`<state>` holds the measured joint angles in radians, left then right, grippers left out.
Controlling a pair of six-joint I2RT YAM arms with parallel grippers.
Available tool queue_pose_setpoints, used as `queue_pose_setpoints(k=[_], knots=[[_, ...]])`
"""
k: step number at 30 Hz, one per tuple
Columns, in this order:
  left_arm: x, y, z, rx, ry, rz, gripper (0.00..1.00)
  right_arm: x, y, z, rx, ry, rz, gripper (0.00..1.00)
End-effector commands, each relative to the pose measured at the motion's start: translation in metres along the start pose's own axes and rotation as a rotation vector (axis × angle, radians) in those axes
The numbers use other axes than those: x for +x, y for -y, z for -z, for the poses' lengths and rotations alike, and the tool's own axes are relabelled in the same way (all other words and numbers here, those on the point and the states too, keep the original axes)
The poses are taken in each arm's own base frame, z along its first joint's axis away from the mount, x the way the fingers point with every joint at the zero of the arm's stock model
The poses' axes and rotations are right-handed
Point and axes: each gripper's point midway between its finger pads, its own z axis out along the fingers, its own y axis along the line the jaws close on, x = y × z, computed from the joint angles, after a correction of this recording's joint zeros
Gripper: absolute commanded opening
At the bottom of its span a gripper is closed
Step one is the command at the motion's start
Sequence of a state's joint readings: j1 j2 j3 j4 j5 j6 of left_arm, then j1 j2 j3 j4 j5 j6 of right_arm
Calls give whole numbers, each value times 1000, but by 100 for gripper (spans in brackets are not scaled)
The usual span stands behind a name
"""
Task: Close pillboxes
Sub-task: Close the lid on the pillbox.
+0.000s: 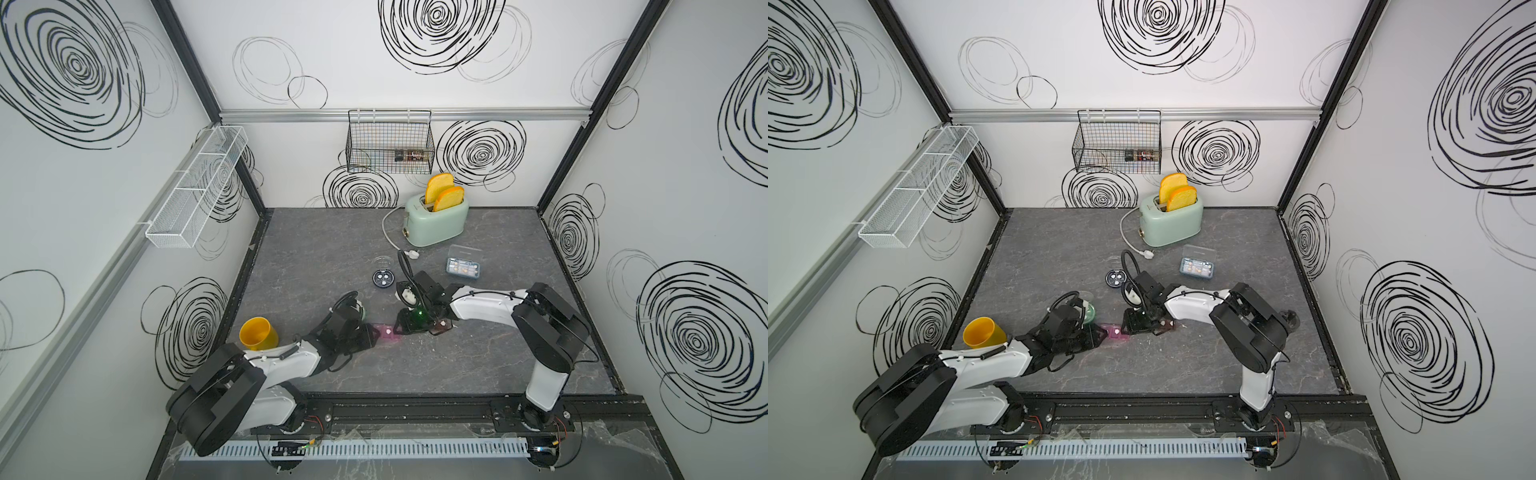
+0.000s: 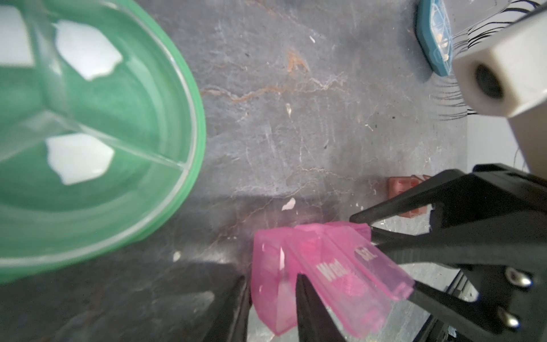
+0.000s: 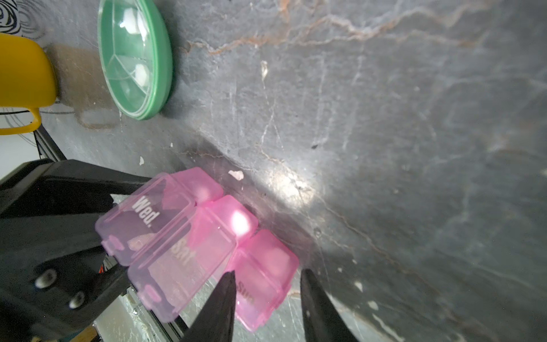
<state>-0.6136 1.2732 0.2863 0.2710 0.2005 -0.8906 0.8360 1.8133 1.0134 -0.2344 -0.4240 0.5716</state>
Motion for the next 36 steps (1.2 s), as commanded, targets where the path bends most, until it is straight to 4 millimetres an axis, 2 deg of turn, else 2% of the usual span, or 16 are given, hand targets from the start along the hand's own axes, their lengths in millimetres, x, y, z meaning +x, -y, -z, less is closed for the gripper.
queue_pose_setpoints(k=[1, 15, 36], knots=[[-2, 1, -3, -4, 4, 11, 32, 4, 10, -8, 46, -20, -1, 39], [3, -4, -6, -23, -9, 18, 30, 11, 16, -13, 65, -54, -3, 38], [4, -4, -8, -23, -18, 24, 28, 42, 31, -36, 132, -203, 50, 34]])
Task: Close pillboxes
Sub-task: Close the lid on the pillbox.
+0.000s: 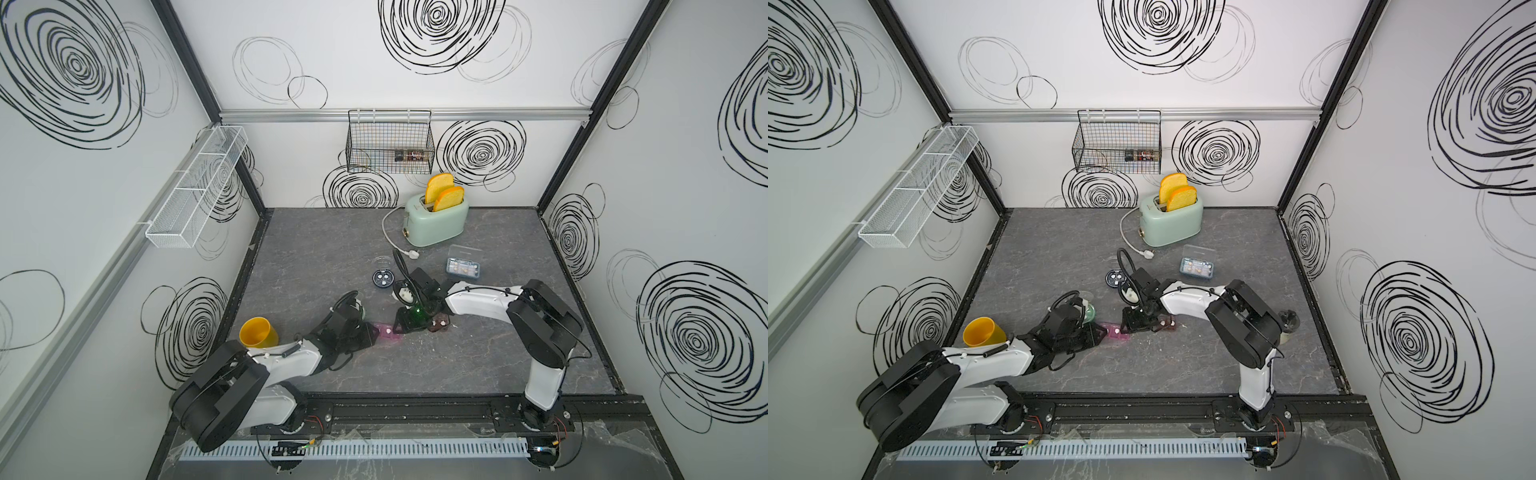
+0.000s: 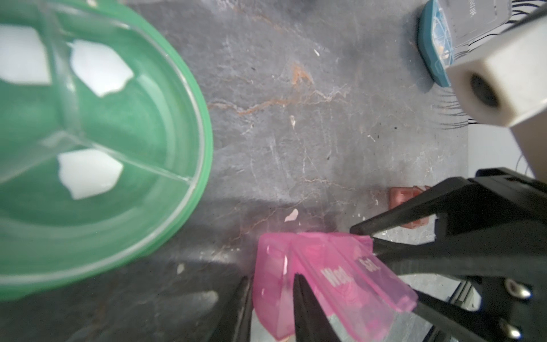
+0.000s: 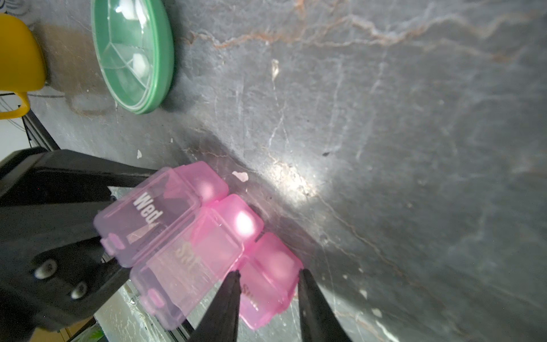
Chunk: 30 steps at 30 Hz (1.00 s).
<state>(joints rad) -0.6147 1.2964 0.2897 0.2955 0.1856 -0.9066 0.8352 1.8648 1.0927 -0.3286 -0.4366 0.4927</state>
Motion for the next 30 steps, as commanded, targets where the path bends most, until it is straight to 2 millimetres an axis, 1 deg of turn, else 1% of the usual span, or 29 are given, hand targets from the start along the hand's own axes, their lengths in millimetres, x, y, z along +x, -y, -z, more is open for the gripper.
queue_pose_setpoints(k=[1, 4, 10, 18, 20, 22, 26, 30], knots=[[7, -3, -5, -17, -32, 10, 28, 44, 30, -37, 113, -154, 0, 34], [8, -3, -6, -16, -35, 12, 28, 46, 32, -40, 126, -168, 0, 31], [10, -5, -8, -18, -40, 13, 27, 50, 39, -46, 151, -185, -4, 30], [15, -9, -9, -14, -46, 26, 27, 60, 42, -55, 165, -218, -4, 32], [16, -10, -9, -14, -49, 28, 27, 63, 43, -57, 162, -226, -7, 35], [16, -9, -9, -11, -50, 27, 27, 62, 38, -57, 138, -222, -7, 36], [13, -6, -6, -11, -41, 23, 27, 59, 21, -49, 62, -204, -8, 38], [12, -5, -5, -11, -37, 18, 27, 60, 13, -46, 22, -207, 0, 40]])
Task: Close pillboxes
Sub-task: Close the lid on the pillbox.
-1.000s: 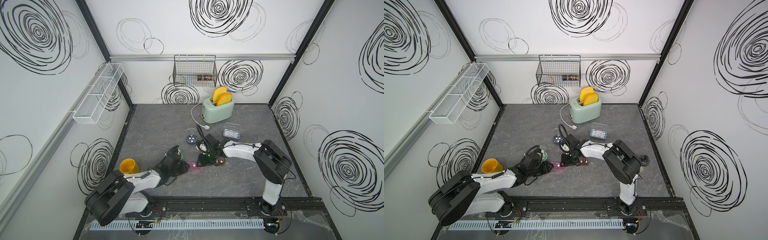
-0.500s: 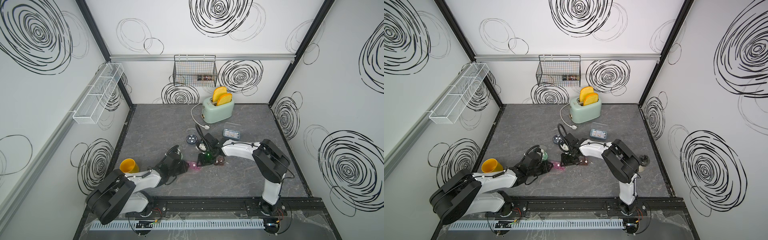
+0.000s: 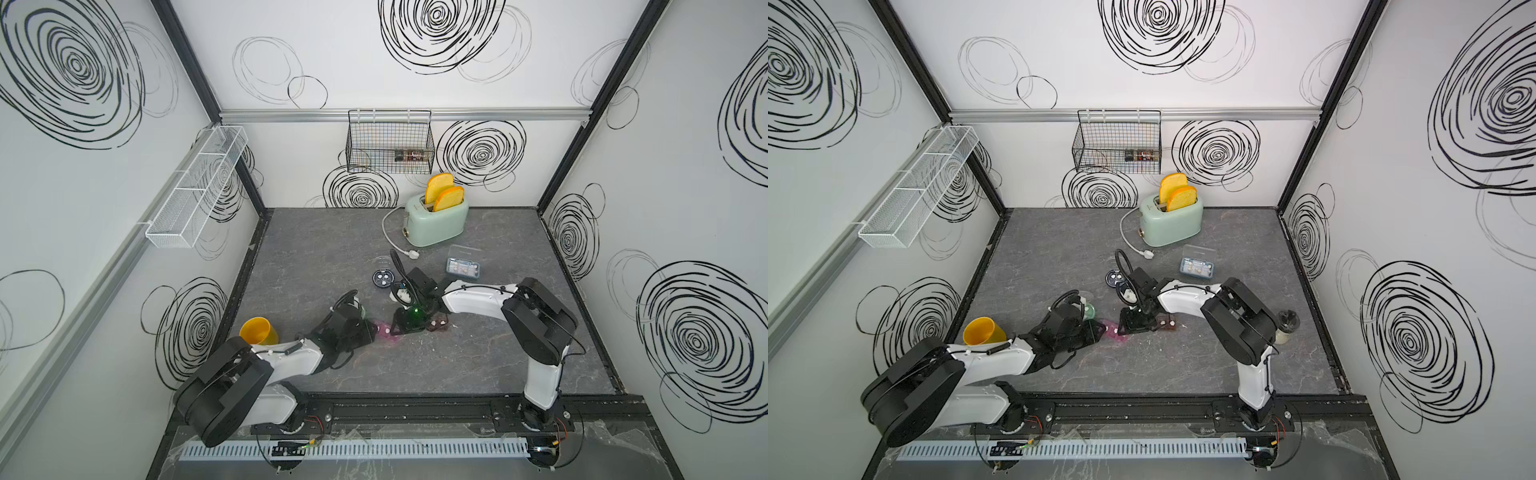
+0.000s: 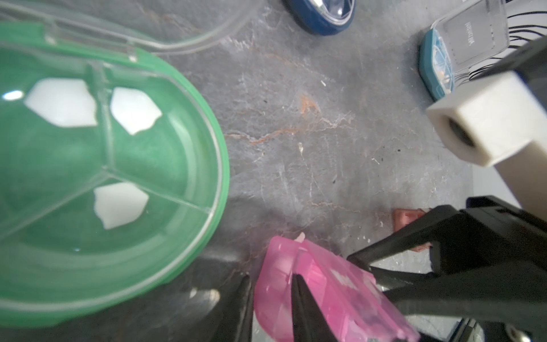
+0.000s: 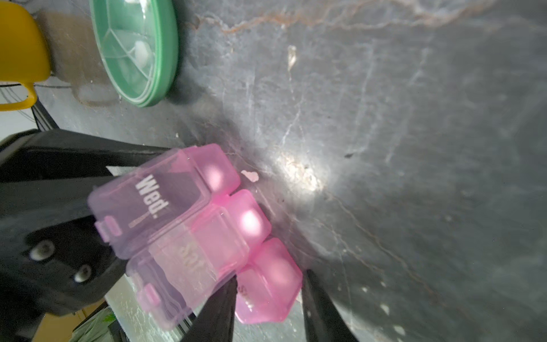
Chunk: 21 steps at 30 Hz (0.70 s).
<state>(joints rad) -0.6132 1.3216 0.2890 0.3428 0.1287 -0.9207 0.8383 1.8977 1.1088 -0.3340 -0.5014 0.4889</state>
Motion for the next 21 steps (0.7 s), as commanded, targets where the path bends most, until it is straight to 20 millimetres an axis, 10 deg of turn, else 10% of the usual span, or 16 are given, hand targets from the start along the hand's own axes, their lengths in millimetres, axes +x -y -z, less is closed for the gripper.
queue_pose_setpoints(k=[1, 21], knots=[[23, -2, -1, 6, -96, 5, 27, 52, 22, -40, 65, -159, 0, 41], [28, 0, -1, 8, -99, 10, 26, 69, 36, -48, 71, -199, 9, 43]])
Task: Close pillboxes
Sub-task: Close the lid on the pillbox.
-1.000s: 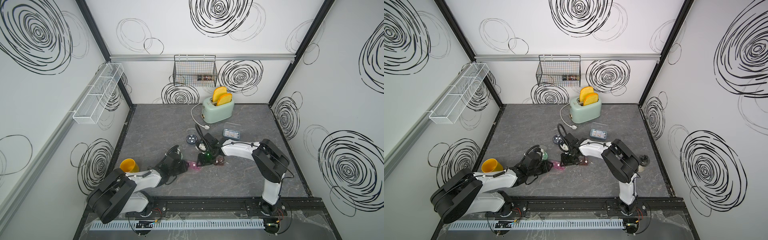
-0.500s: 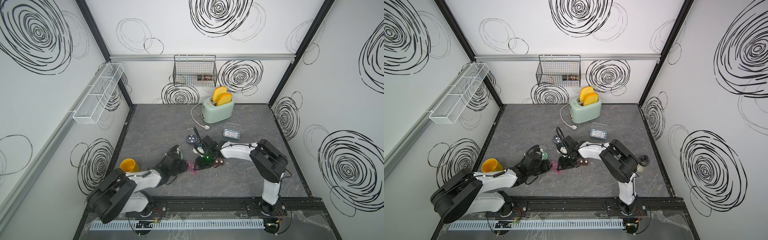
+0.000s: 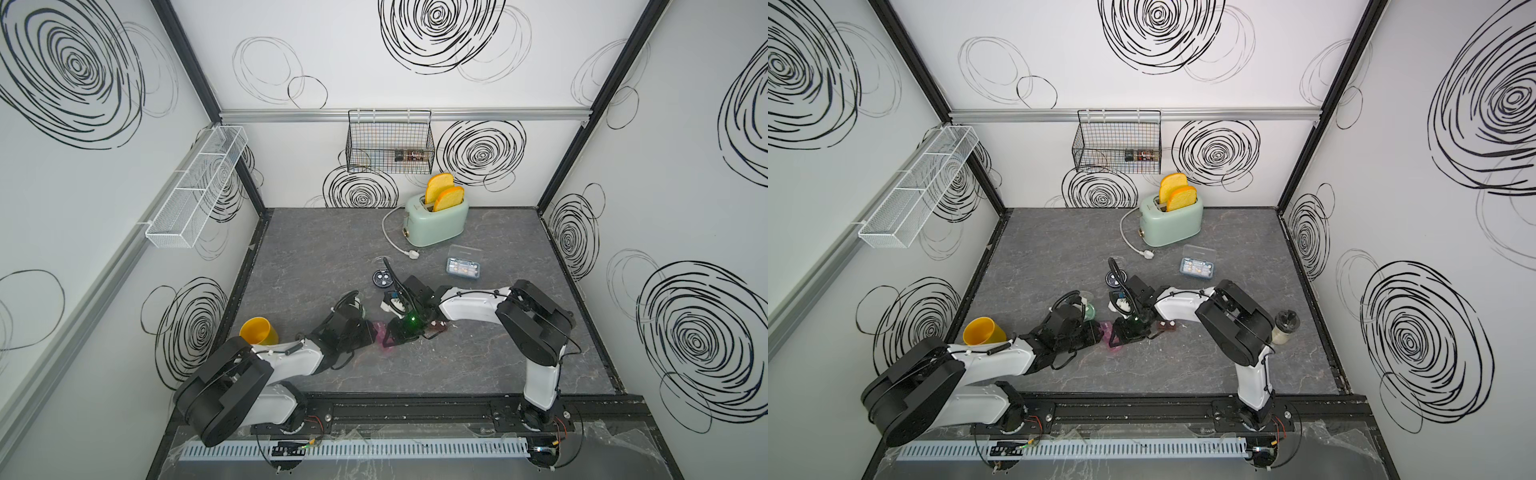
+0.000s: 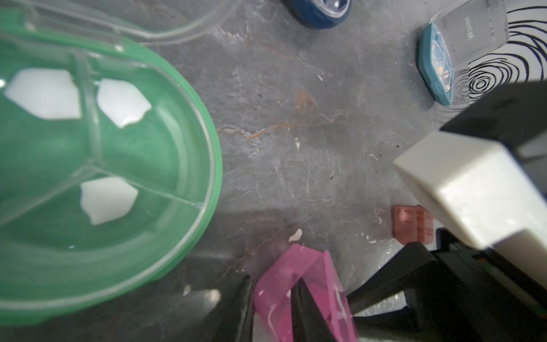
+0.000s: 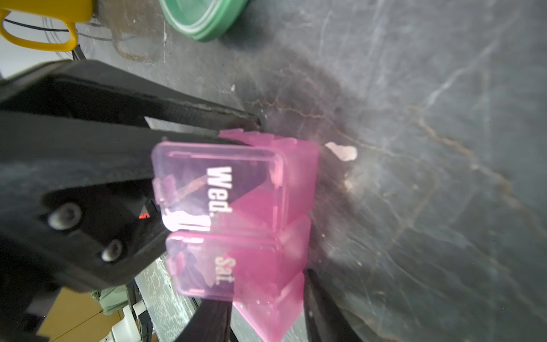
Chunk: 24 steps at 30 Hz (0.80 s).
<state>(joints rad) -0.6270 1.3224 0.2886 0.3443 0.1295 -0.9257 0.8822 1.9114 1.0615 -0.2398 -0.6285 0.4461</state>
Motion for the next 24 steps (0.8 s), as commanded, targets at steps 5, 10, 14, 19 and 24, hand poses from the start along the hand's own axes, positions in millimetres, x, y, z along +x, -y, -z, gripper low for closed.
queue_pose_setpoints(k=[5, 10, 14, 19, 24], knots=[[26, -1, -2, 7, -92, 14, 26, 57, 69, -30, 228, -160, -107, 42], [27, 0, -2, 8, -94, 13, 26, 61, 77, -30, 271, -173, -113, 40], [28, 0, -2, 7, -96, 13, 26, 62, 81, -31, 293, -176, -115, 38], [27, 0, -1, 5, -94, 13, 26, 65, 86, -32, 322, -186, -117, 35], [28, -2, -1, 0, -95, 12, 26, 70, 95, -33, 363, -203, -123, 34]])
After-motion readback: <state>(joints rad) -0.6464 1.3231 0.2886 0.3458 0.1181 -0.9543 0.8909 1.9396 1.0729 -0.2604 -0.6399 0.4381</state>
